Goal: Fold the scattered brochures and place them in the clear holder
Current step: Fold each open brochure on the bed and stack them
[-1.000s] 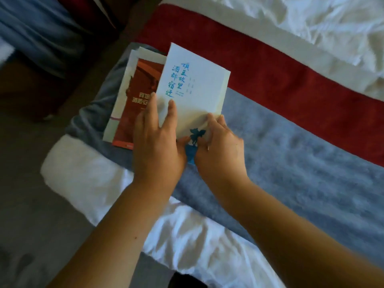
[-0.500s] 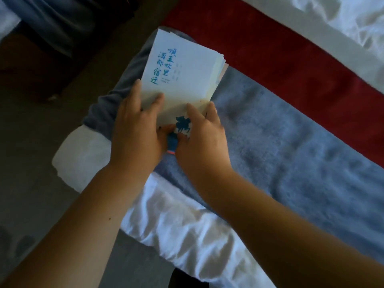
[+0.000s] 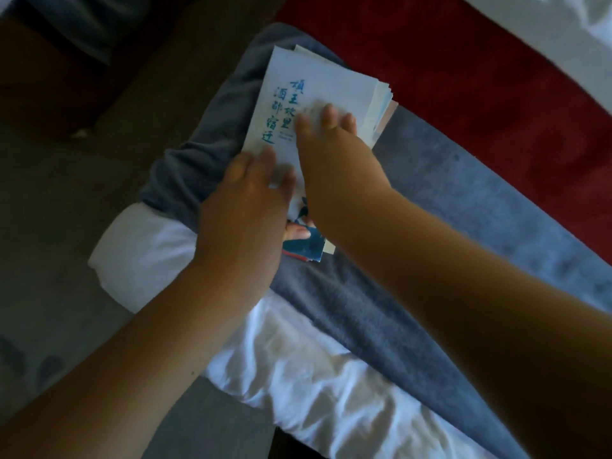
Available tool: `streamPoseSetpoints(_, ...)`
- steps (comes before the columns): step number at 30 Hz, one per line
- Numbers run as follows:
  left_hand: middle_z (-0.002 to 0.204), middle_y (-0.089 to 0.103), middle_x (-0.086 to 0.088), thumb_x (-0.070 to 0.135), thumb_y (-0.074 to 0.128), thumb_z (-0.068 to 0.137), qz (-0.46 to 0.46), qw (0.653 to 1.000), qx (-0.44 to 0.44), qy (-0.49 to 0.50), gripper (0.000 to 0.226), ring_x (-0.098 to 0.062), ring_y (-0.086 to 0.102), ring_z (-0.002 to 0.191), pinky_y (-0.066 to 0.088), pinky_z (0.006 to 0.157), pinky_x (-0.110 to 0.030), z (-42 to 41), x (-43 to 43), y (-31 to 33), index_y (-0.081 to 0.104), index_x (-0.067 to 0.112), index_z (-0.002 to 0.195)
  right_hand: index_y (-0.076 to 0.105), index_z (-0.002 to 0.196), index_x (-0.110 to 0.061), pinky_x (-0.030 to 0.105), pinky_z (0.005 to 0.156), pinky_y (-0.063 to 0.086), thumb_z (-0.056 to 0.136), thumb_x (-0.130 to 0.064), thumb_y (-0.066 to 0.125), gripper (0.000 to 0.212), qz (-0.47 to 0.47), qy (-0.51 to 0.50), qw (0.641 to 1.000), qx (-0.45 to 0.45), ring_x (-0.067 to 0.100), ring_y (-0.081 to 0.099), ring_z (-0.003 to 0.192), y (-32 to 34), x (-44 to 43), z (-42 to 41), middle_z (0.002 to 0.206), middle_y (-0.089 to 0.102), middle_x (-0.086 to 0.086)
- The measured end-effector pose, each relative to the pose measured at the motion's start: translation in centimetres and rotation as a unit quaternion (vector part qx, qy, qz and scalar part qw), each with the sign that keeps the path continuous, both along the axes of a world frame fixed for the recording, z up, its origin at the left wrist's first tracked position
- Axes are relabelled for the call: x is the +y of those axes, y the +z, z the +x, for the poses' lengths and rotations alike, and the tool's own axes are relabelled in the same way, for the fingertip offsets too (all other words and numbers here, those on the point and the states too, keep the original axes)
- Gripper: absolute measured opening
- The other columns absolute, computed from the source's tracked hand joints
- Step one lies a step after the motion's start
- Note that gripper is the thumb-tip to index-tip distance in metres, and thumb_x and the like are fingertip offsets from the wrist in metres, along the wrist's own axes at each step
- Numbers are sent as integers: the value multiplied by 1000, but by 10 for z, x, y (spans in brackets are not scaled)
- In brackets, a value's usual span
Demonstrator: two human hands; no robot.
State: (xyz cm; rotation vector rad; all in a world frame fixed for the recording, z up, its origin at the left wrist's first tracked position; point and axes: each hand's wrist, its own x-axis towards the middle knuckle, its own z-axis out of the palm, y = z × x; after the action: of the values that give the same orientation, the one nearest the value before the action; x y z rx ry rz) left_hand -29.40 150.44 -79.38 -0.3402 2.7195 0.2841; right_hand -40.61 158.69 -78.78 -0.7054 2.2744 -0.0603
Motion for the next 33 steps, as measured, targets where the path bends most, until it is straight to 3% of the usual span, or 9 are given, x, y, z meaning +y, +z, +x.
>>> streamPoseSetpoints(8, 166, 22, -4, 54, 49, 90, -27, 999, -25, 33, 68, -29, 18, 153, 52, 92, -46, -24, -3, -18, 41, 26, 151, -4, 165, -18, 60, 121, 23, 92, -7, 71, 105, 23, -26, 999, -21, 43, -15, 156, -11, -23, -26, 171, -15, 16)
streamPoseSetpoints(11, 158, 33, 0, 58, 65, 83, -33, 999, -2, 20, 65, -26, 24, 148, 54, 80, -43, -26, -11, -12, 52, 32, 141, -7, 165, -19, 61, 122, 22, 92, -12, 74, 110, 38, -14, 999, -23, 44, -14, 155, -10, -26, -30, 170, -15, 17)
streamPoseSetpoints(16, 158, 29, -6, 59, 84, 65, 83, 992, 58, 77, 101, -32, 27, 145, 42, 110, -50, -19, -21, -3, 42, 27, 151, -1, 165, -22, 59, 125, 17, 85, -19, 81, 115, 38, 10, 999, -33, 45, -6, 156, -2, -18, -30, 170, -10, 18)
streamPoseSetpoints(19, 160, 25, -9, 49, 91, 63, 173, 974, 44, 141, 118, -31, 28, 146, 35, 114, -47, -23, -28, 1, 27, 24, 159, 17, 163, -22, 61, 119, 31, 91, -26, 74, 92, 33, -17, 999, -25, 46, 14, 153, 6, -9, -21, 169, 4, 20)
streamPoseSetpoints(21, 155, 36, -10, 29, 83, 81, 174, 973, 68, 139, 98, -29, 36, 141, 40, 113, -44, -25, -33, 0, 26, 22, 160, 17, 163, -30, 64, 119, 26, 97, -35, 65, 81, 65, -35, 997, -27, 50, 13, 153, 10, -4, -13, 170, 0, 18)
streamPoseSetpoints(23, 147, 46, -13, 13, 62, 96, 150, 970, 125, 147, 69, -29, 47, 134, 44, 102, -32, -24, -37, -4, 32, 19, 157, 0, 161, -48, 67, 120, 18, 102, -36, 57, 84, 88, -108, 987, -74, 53, -9, 153, 12, 1, -4, 169, -24, 15)
streamPoseSetpoints(25, 134, 54, -15, 18, 45, 104, 132, 962, 159, 176, 47, -29, 56, 123, 45, 87, -27, -24, -34, -9, 38, 16, 150, -14, 158, -53, 63, 122, 14, 104, -43, 51, 84, 37, -227, 969, -92, 48, -17, 154, 10, 3, 12, 165, -33, 17)
streamPoseSetpoints(29, 134, 49, -18, 37, 37, 108, 94, 962, 146, 209, 55, -29, 56, 104, 35, 76, -34, -19, -11, -20, 23, 28, 161, -16, 162, -31, 53, 118, 22, 104, -48, 45, 85, -83, -348, 933, 40, 37, 12, 152, -6, 9, 47, 166, 6, 19)
streamPoseSetpoints(33, 135, 49, -11, 33, 43, 106, 167, 930, 183, 271, 57, -26, 55, 112, 45, 87, -34, -4, 2, -24, 26, 34, 160, 3, 165, -19, 46, 102, 43, 106, -43, 41, 75, -152, -363, 912, 113, 31, 44, 126, -22, 25, 57, 146, 36, 12)
